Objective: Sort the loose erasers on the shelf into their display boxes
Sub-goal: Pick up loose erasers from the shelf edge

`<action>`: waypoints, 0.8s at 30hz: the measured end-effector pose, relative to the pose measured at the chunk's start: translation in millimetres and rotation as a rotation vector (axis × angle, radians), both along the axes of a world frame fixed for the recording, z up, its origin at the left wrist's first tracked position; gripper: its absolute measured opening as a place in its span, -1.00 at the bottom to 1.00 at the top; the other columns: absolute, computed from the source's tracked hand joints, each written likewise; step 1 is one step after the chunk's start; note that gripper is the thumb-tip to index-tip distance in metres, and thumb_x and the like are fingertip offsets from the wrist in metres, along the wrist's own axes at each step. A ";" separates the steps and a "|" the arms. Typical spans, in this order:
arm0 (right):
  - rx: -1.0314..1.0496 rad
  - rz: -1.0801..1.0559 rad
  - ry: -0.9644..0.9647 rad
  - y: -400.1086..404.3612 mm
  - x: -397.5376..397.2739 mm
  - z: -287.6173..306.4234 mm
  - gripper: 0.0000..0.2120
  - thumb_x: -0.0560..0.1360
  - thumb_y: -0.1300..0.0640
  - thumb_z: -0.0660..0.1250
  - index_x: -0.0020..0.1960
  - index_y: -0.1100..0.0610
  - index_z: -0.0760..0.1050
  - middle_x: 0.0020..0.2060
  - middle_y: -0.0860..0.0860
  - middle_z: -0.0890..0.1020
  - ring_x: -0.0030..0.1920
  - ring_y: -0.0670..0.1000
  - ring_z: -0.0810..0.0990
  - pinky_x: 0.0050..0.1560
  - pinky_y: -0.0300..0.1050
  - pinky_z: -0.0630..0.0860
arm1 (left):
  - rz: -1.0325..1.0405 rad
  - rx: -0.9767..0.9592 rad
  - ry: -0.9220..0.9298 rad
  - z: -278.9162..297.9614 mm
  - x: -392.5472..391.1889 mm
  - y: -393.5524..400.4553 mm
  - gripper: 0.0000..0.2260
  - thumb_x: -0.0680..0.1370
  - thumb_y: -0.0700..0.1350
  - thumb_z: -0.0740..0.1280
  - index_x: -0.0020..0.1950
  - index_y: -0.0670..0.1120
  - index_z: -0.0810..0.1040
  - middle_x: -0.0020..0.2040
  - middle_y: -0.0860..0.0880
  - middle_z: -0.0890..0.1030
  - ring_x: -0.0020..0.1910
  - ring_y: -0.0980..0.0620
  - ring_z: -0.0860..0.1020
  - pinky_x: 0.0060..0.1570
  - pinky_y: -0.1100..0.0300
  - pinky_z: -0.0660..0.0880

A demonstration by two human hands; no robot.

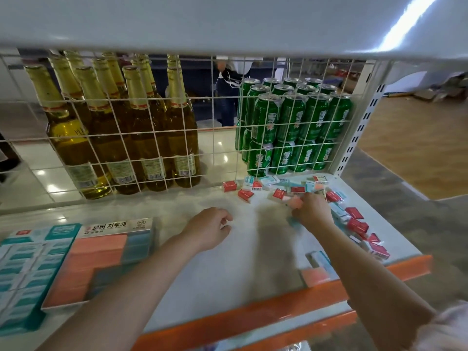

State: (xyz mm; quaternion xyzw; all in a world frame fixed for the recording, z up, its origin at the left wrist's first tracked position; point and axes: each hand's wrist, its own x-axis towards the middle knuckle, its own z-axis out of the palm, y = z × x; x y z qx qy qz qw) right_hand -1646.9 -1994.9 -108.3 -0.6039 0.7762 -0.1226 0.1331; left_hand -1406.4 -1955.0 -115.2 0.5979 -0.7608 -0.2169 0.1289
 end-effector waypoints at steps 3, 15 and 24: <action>0.002 -0.031 -0.078 10.1 -4.9 4.6 -0.88 0.49 0.24 0.29 -0.03 0.28 0.53 -0.10 0.17 0.59 -0.22 0.09 0.55 -0.18 -0.09 0.52 | -0.042 0.008 0.015 2.4 -8.3 2.3 -0.72 0.57 -0.09 0.25 0.27 -0.08 0.49 0.18 -0.03 0.51 0.14 0.02 0.50 0.15 0.19 0.43; -0.134 -0.114 -0.232 73.3 -12.3 30.8 -0.91 0.49 0.26 0.26 -0.13 0.18 0.55 -0.23 0.01 0.58 -0.29 0.04 0.57 -0.22 -0.04 0.55 | -0.212 0.129 0.212 -2.0 -69.3 28.0 -0.78 0.54 -0.10 0.30 0.09 -0.19 0.61 0.07 -0.09 0.63 0.07 -0.03 0.56 -0.04 0.30 0.38; -0.141 -0.184 -0.223 121.6 -25.2 32.9 -0.80 0.51 0.26 0.22 -0.28 0.11 0.36 -0.36 -0.07 0.43 -0.37 -0.11 0.38 -0.42 -0.29 0.23 | -0.301 0.199 0.163 -8.3 -112.7 55.2 -0.75 0.50 -0.01 0.32 0.08 -0.13 0.59 0.06 -0.08 0.61 0.03 -0.02 0.54 -0.04 0.23 0.41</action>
